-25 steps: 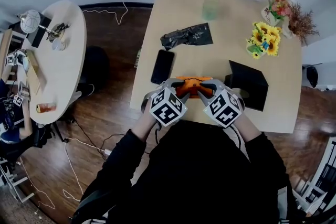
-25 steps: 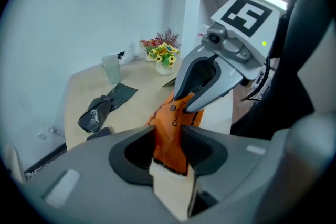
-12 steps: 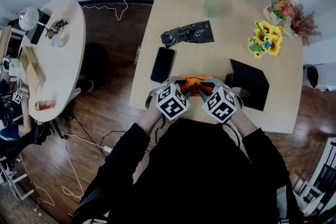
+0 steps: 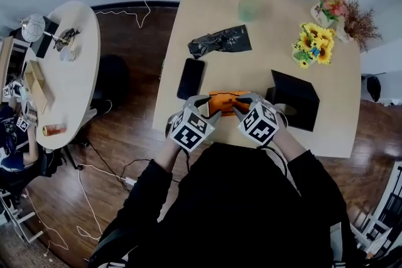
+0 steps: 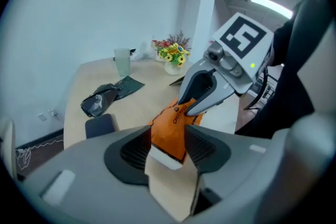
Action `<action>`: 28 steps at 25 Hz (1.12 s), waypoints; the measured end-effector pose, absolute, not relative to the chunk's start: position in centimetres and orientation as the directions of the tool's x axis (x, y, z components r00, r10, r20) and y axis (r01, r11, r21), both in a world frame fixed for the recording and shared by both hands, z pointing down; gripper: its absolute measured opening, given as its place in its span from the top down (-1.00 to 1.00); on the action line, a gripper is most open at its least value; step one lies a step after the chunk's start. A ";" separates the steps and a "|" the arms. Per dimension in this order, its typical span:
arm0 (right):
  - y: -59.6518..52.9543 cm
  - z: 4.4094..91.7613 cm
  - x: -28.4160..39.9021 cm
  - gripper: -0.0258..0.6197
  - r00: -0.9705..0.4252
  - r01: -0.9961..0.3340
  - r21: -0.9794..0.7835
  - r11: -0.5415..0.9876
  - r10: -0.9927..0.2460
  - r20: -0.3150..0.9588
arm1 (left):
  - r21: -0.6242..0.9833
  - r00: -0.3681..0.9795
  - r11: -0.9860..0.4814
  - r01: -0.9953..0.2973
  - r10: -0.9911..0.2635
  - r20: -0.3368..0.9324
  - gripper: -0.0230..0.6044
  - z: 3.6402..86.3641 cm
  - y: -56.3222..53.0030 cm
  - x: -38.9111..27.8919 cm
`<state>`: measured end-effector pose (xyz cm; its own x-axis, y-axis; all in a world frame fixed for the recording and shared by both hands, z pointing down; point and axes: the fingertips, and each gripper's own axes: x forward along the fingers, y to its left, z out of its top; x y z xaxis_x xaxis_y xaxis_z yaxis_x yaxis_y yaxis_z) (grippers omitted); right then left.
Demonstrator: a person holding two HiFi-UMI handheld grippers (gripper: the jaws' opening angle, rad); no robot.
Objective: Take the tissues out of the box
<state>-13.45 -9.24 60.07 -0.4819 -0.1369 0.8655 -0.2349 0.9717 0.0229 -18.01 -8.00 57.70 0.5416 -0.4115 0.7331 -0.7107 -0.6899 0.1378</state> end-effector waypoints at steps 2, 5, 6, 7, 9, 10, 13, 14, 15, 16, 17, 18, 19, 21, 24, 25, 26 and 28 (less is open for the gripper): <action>-9.3 60.2 -13.4 0.66 -0.483 -0.232 0.027 0.972 -0.140 0.865 | 0.157 0.532 -0.639 -0.753 -0.451 0.717 0.35 57.0 -7.6 -19.3; -9.3 60.2 -13.4 0.64 -0.487 -0.230 0.027 0.973 -0.139 0.862 | 0.187 0.526 -0.576 -0.796 -0.504 0.685 0.35 55.8 -7.3 -20.5; -9.4 60.1 -13.3 0.62 -0.494 -0.234 0.028 0.972 -0.143 0.858 | 0.191 0.526 -0.563 -0.804 -0.523 0.671 0.35 55.3 -7.4 -20.5; -9.6 59.8 -13.3 0.59 -0.505 -0.243 0.033 0.969 -0.155 0.849 | 0.192 0.525 -0.552 -0.811 -0.543 0.656 0.35 54.8 -7.4 -20.5; -10.2 58.5 -13.2 0.57 -0.541 -0.282 0.056 0.958 -0.207 0.815 | 0.194 0.524 -0.534 -0.823 -0.580 0.624 0.35 53.6 -7.5 -20.1; -10.6 57.4 -13.1 0.60 -0.565 -0.312 0.065 0.948 -0.241 0.789 | 0.197 0.525 -0.527 -0.827 -0.597 0.607 0.35 53.0 -7.5 -19.9; -11.5 53.8 -12.3 0.71 -0.642 -0.416 0.041 0.909 -0.325 0.694 | 0.218 0.532 -0.508 -0.833 -0.629 0.567 0.35 51.4 -7.3 -18.8; -11.8 52.5 -11.9 0.74 -0.664 -0.446 0.025 0.894 -0.350 0.661 | 0.226 0.535 -0.503 -0.834 -0.637 0.556 0.35 50.9 -7.1 -18.4; -12.1 51.1 -11.4 0.75 -0.682 -0.475 0.010 0.880 -0.375 0.628 | 0.233 0.537 -0.498 -0.835 -0.646 0.543 0.35 50.4 -7.0 -18.0; -12.3 49.8 -10.9 0.77 -0.698 -0.501 -0.006 0.866 -0.400 0.594 | 0.237 0.537 -0.493 -0.837 -0.657 0.529 0.35 49.8 -6.9 -17.7; -12.5 48.5 -10.2 0.81 -0.713 -0.523 -0.024 0.852 -0.422 0.560 | 0.236 0.534 -0.488 -0.840 -0.672 0.512 0.35 49.1 -7.0 -17.4; -12.7 47.2 -9.6 0.85 -0.730 -0.540 -0.044 0.841 -0.441 0.523 | 0.231 0.529 -0.483 -0.845 -0.690 0.494 0.35 48.3 -7.1 -17.0; -12.8 45.9 -8.9 0.88 -0.747 -0.551 -0.068 0.832 -0.455 0.485 | 0.222 0.522 -0.478 -0.850 -0.710 0.472 0.36 47.4 -7.3 -16.7; -12.6 43.3 -7.7 0.92 -0.779 -0.559 -0.112 0.821 -0.475 0.410 | 0.198 0.508 -0.471 -0.860 -0.750 0.423 0.38 45.3 -7.7 -16.0; -12.1 40.0 -5.8 0.92 -0.806 -0.560 -0.142 0.816 -0.496 0.323 | 0.144 0.487 -0.469 -0.871 -0.793 0.366 0.42 42.2 -8.2 -14.4; -11.9 39.2 -5.1 0.92 -0.809 -0.561 -0.142 0.815 -0.504 0.303 | 0.128 0.482 -0.469 -0.874 -0.802 0.352 0.43 41.2 -8.3 -13.7; -11.7 38.5 -4.4 0.92 -0.810 -0.563 -0.138 0.815 -0.512 0.285 | 0.116 0.479 -0.469 -0.876 -0.810 0.339 0.43 40.4 -8.3 -13.1; -11.3 37.3 -3.2 0.92 -0.813 -0.565 -0.126 0.815 -0.525 0.250 | 0.102 0.469 -0.461 -0.881 -0.828 0.308 0.43 38.8 -8.1 -12.0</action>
<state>-3.22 -11.29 37.28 -0.8133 -0.5252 0.2503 -0.5653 0.8152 -0.1263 -11.95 -8.09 38.77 0.4690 -0.8277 0.3083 -0.8813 -0.4615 0.1017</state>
